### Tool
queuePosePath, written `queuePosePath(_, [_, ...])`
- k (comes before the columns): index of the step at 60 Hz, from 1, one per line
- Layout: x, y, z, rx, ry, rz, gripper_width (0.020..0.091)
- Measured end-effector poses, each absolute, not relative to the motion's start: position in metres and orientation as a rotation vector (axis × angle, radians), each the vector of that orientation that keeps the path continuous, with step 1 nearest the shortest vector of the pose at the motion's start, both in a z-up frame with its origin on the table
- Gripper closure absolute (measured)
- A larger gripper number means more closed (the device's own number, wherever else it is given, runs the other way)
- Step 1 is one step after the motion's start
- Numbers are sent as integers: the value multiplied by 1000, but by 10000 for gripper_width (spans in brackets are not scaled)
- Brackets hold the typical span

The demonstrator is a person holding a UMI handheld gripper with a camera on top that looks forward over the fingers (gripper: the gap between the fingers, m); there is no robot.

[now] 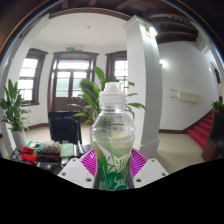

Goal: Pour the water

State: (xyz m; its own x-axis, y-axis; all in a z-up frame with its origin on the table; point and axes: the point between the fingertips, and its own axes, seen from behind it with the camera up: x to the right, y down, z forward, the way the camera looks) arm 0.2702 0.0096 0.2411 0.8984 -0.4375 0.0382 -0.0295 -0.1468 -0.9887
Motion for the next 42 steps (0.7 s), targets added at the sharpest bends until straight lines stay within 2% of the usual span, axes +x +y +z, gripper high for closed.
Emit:
queuePosePath(10, [328,-2,171,-1746,445,-402,714])
queuePosePath(28, [341,2,93,-1796,437,-354,702])
queuePosePath(35, [339,-2,97,-1707,472,-310,703])
queuePosePath(42, [337,0,97,-1716,443,-327,671])
